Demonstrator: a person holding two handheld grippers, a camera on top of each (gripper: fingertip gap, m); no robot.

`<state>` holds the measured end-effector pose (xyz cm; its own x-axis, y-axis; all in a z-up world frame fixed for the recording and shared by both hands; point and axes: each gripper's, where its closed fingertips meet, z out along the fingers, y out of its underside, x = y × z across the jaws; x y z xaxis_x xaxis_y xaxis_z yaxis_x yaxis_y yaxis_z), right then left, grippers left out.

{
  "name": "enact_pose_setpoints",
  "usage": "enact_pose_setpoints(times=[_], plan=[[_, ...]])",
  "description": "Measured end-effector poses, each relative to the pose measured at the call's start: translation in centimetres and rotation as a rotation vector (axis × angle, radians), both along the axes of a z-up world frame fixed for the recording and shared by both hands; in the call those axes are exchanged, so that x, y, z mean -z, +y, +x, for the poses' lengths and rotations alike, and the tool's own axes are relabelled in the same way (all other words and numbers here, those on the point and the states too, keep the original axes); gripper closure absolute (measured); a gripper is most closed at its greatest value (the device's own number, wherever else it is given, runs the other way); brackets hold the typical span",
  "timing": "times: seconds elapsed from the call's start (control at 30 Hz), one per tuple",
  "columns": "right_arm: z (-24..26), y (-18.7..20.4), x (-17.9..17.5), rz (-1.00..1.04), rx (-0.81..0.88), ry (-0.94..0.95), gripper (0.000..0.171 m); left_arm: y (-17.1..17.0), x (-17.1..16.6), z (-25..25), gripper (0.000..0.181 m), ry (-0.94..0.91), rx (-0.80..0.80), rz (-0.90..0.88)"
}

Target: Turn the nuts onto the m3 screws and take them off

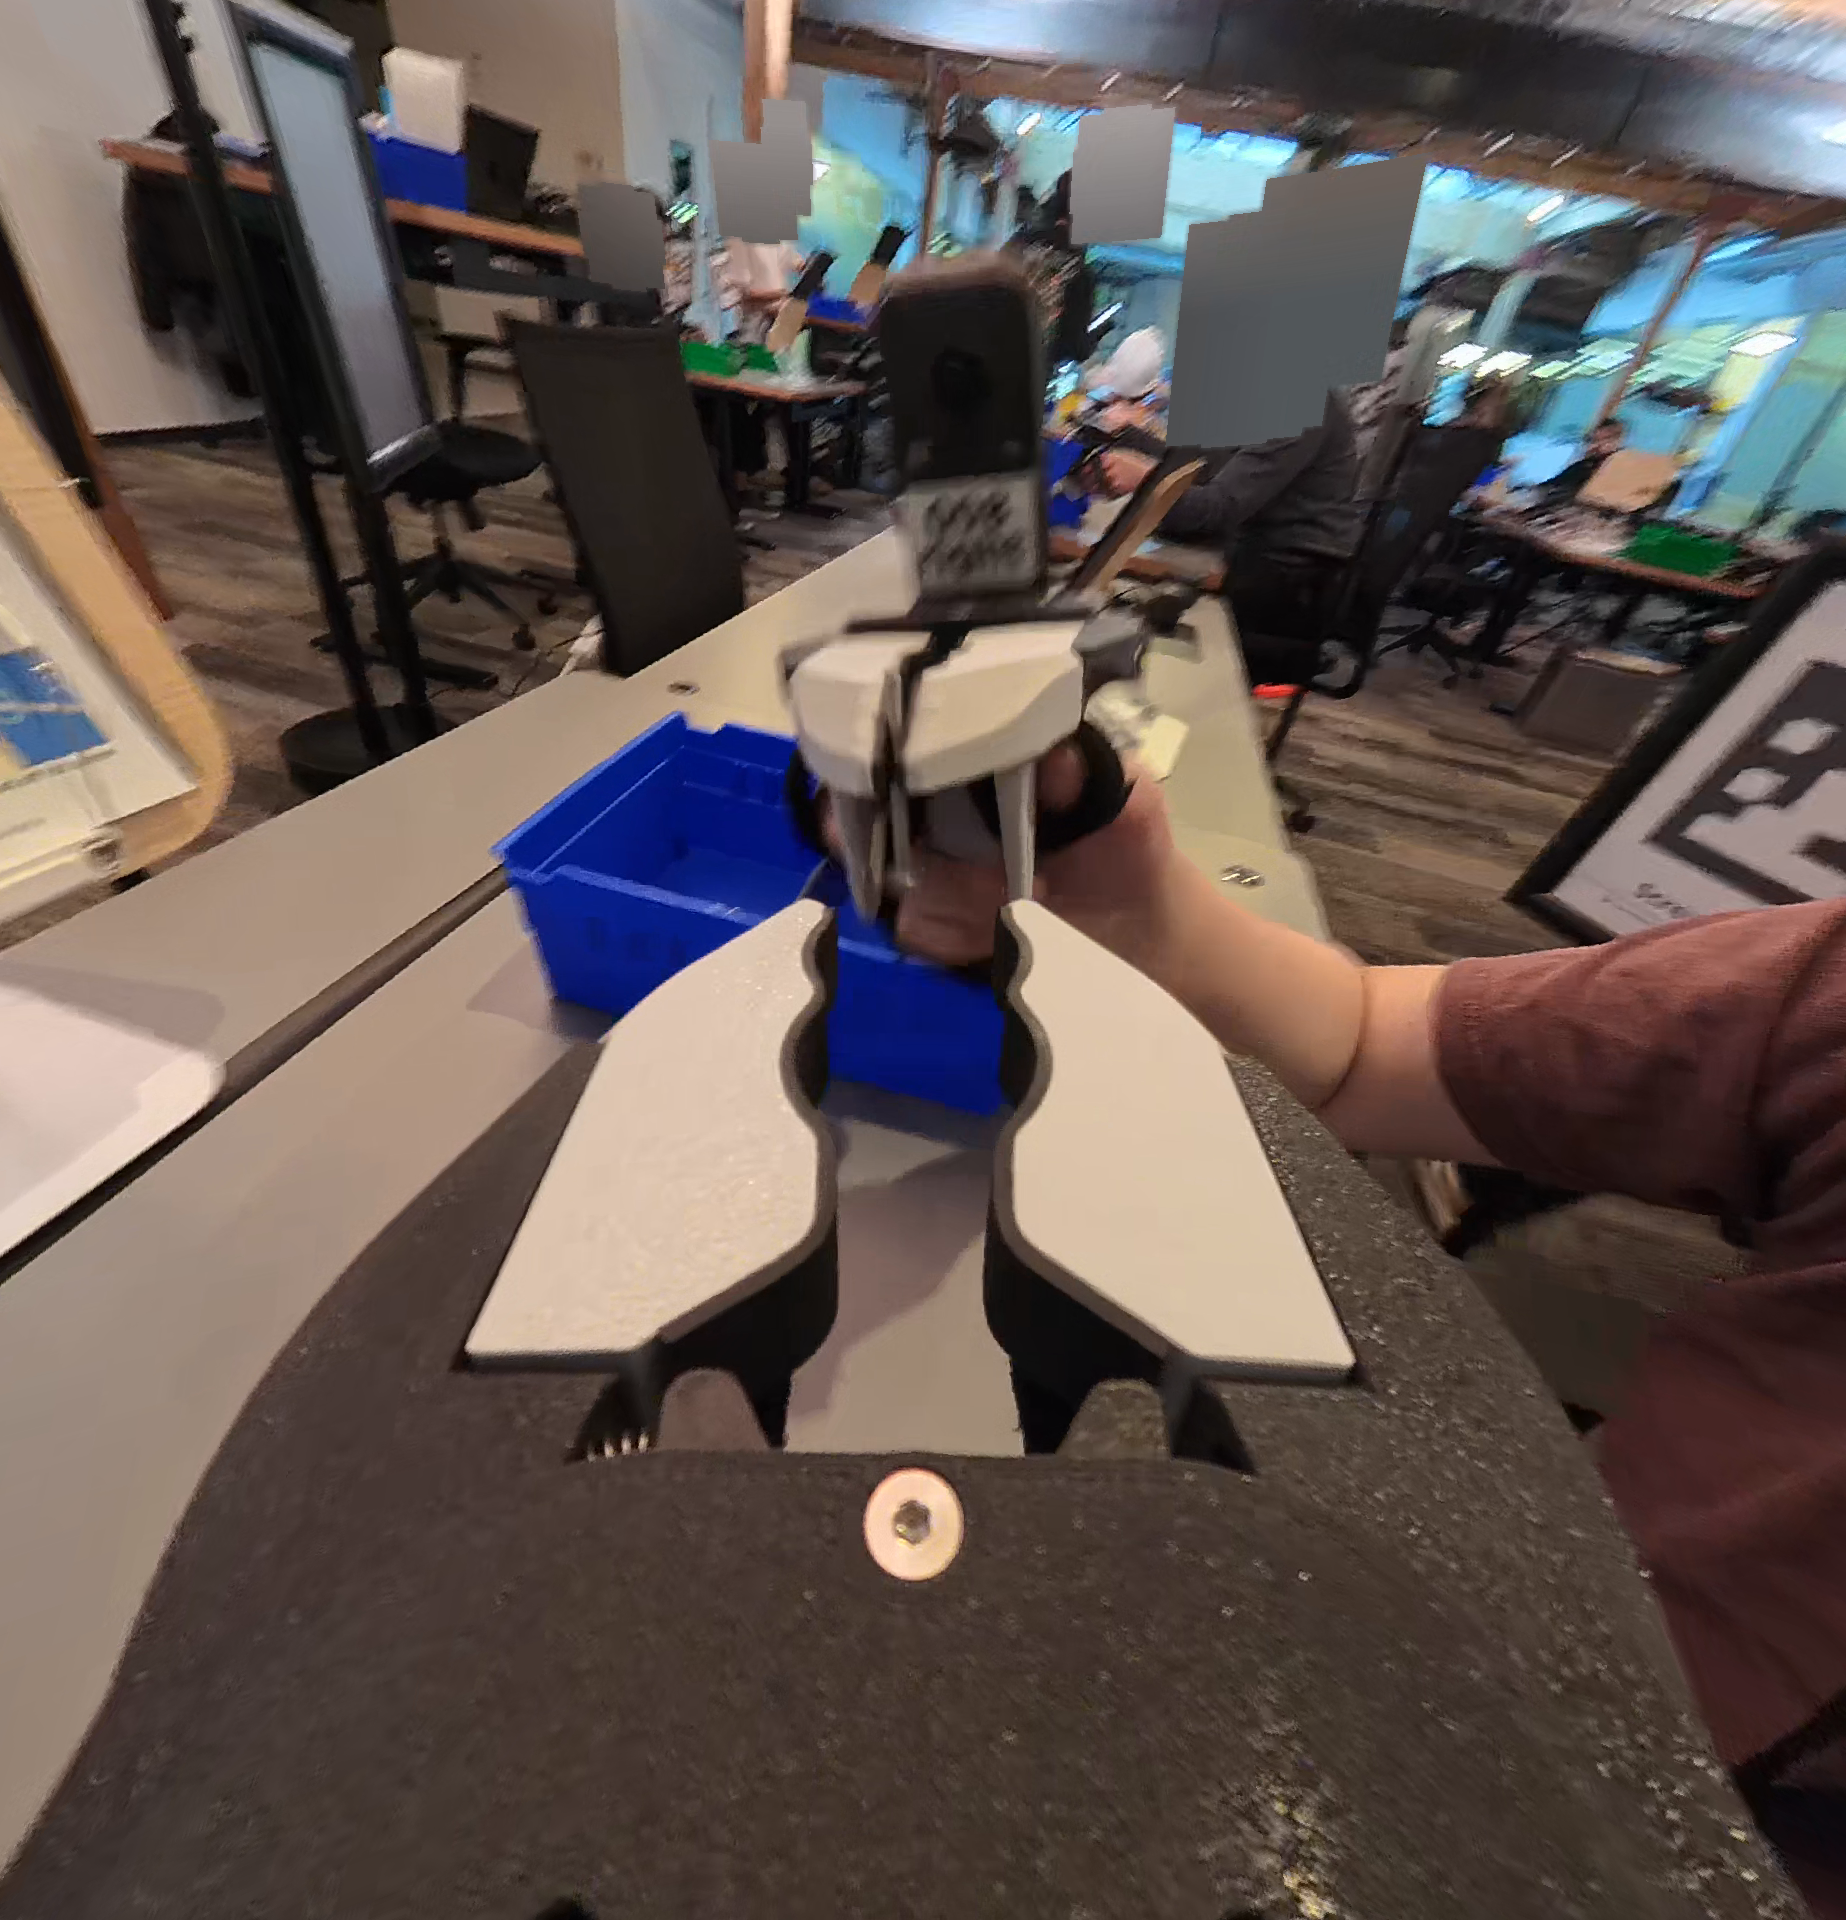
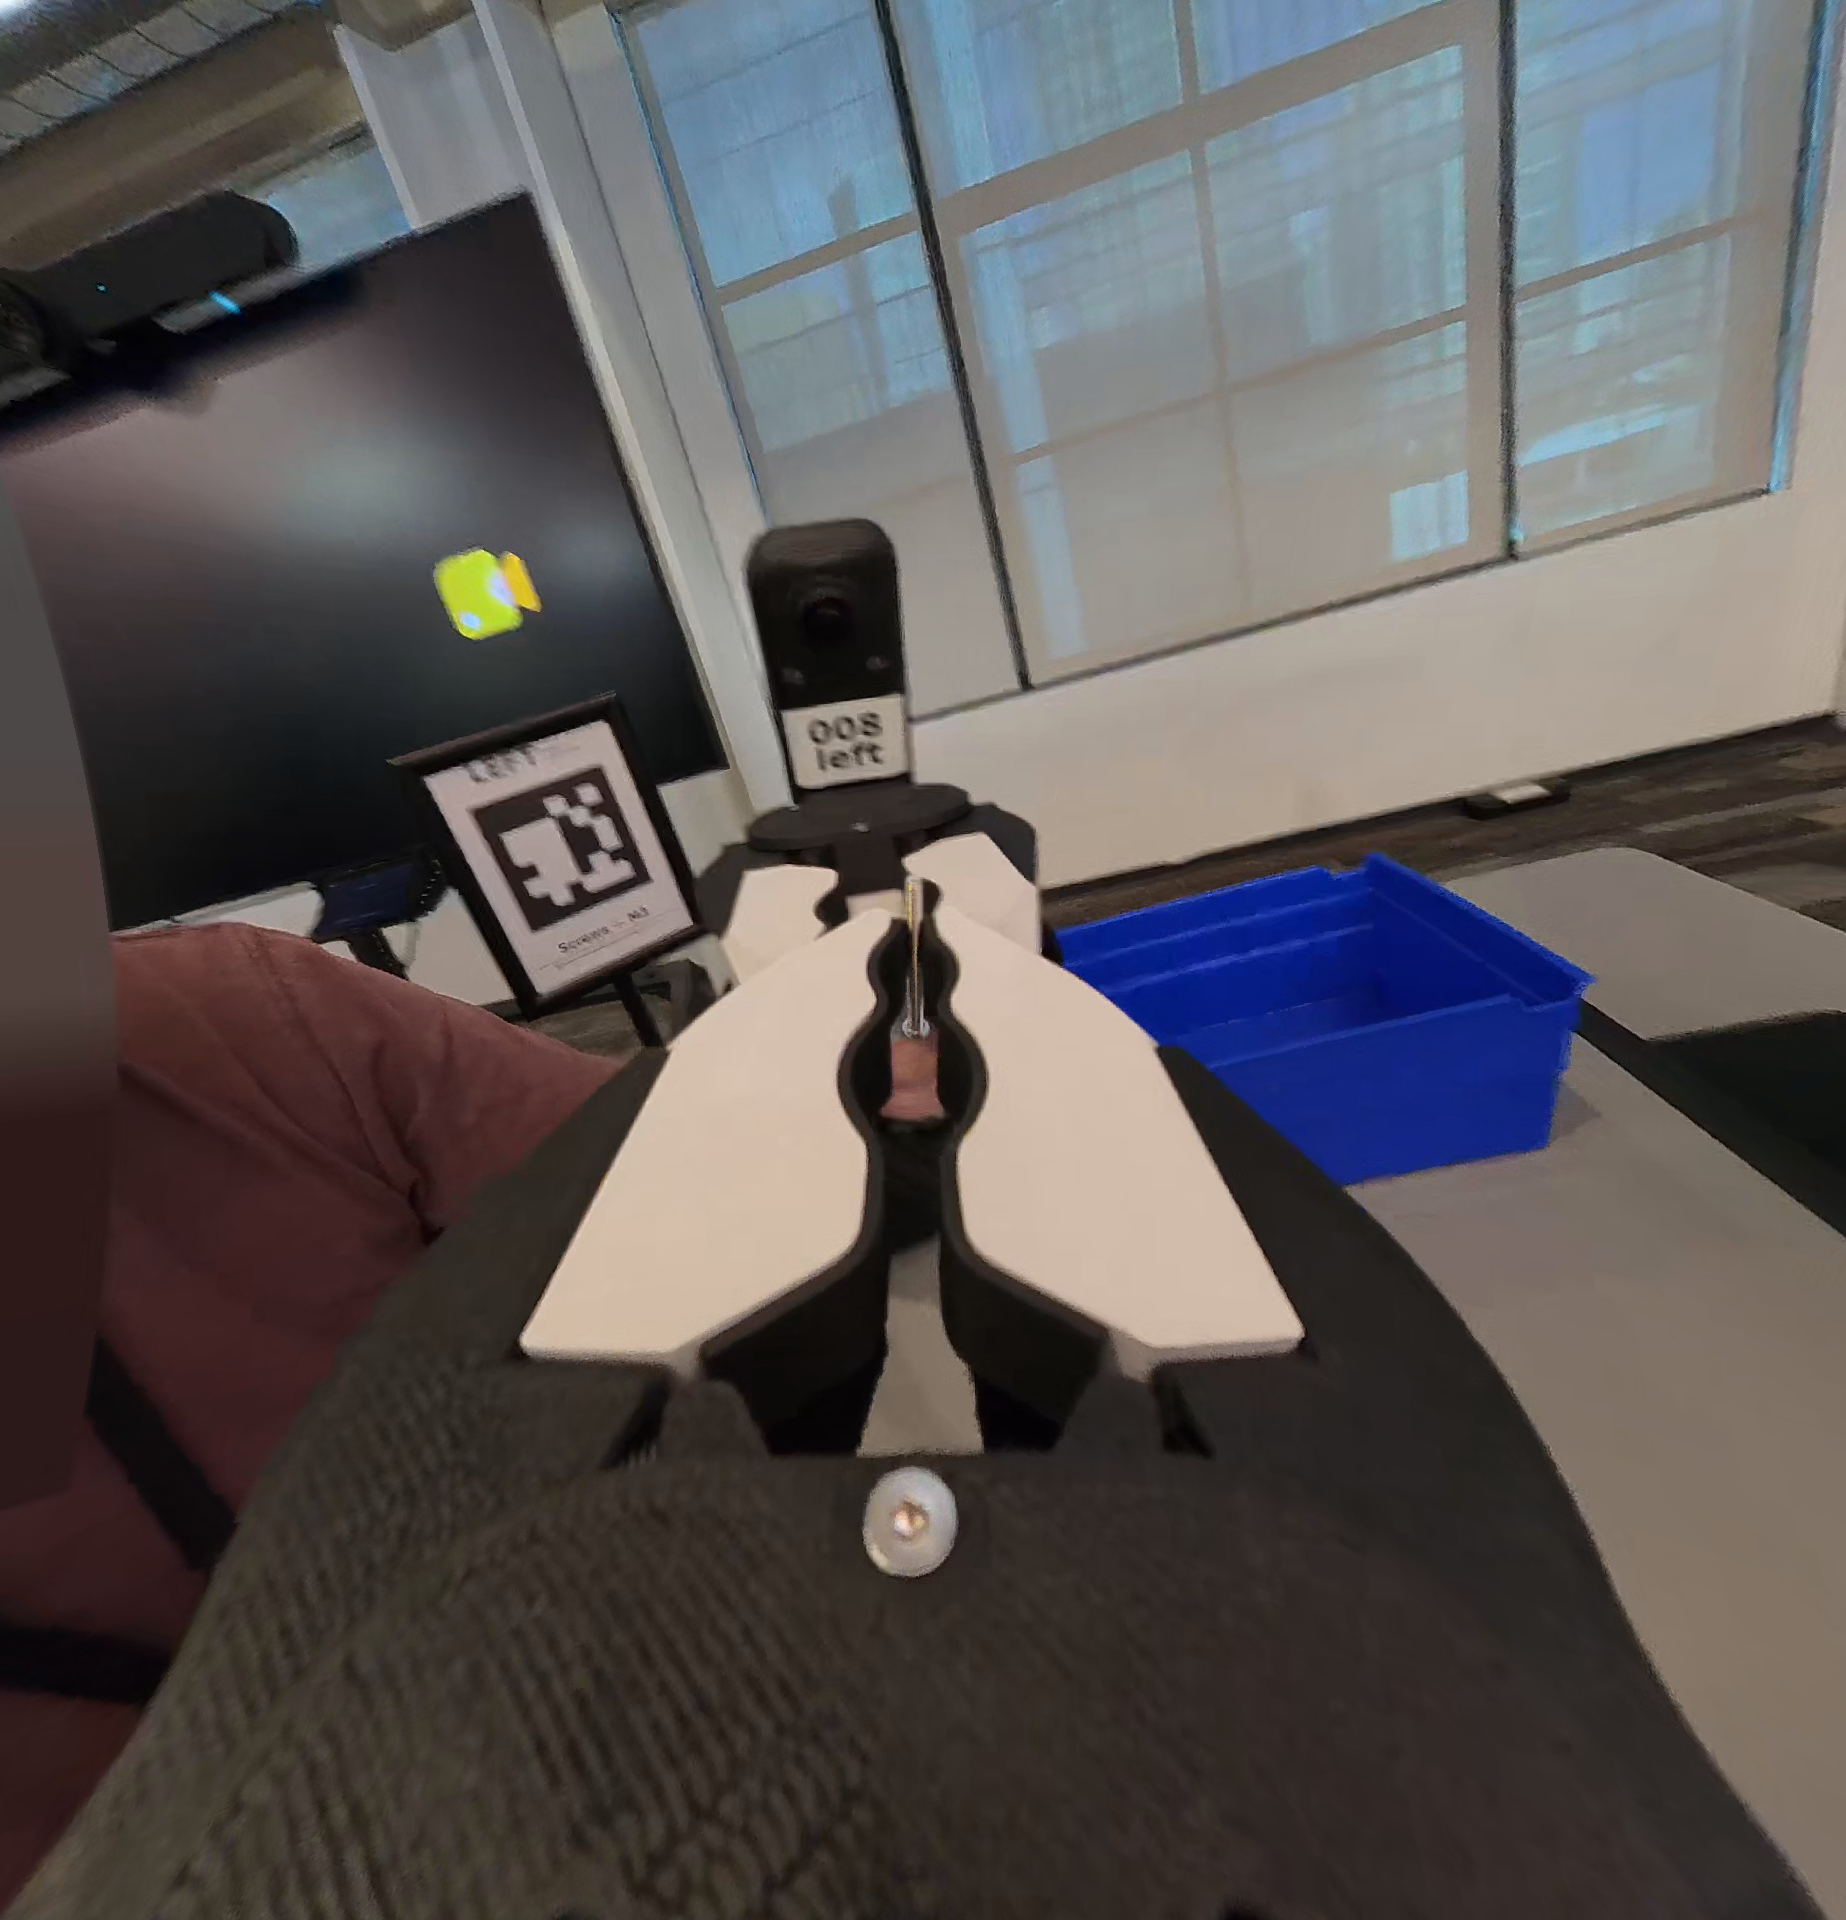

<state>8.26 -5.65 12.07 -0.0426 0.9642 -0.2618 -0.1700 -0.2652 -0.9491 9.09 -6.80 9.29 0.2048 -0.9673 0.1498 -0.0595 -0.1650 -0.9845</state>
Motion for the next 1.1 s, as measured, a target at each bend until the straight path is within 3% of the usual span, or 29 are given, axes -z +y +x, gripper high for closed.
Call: enact_pose_setpoints(times=[0.13, 0.3, 0.4, 0.5, 0.7, 0.9, 1.1], plan=[[5.5, 5.6, 3.9, 0.042, 0.320, -0.416, 0.169, 4.7, 3.5, -2.2, 0.153, 0.263, -0.315, 0.050], [21.7, 11.8, 13.5, -0.123, 0.814, -1.166, 0.168, 9.0, 7.3, -5.9, 0.153, 0.566, -0.653, 0.105], [28.1, 12.2, 18.9, -0.292, 0.873, -1.505, 0.167, 10.9, 9.0, -8.6, 0.154, 0.751, -0.823, 0.158], [28.2, 13.2, 20.7, -0.339, 0.841, -1.489, 0.167, 12.0, 10.2, -10.2, 0.154, 0.867, -0.911, 0.189], [29.4, 14.5, 20.8, -0.352, 0.912, -1.482, 0.167, 12.9, 9.9, -12.5, 0.154, 0.991, -1.037, 0.279], [32.0, 15.0, 20.8, -0.393, 0.994, -1.456, 0.167, 12.3, 10.8, -11.2, 0.153, 0.947, -0.937, 0.198], [33.2, 14.8, 21.5, -0.454, 0.990, -1.459, 0.167, 10.7, 10.8, -7.8, 0.153, 0.739, -0.715, 0.032]])
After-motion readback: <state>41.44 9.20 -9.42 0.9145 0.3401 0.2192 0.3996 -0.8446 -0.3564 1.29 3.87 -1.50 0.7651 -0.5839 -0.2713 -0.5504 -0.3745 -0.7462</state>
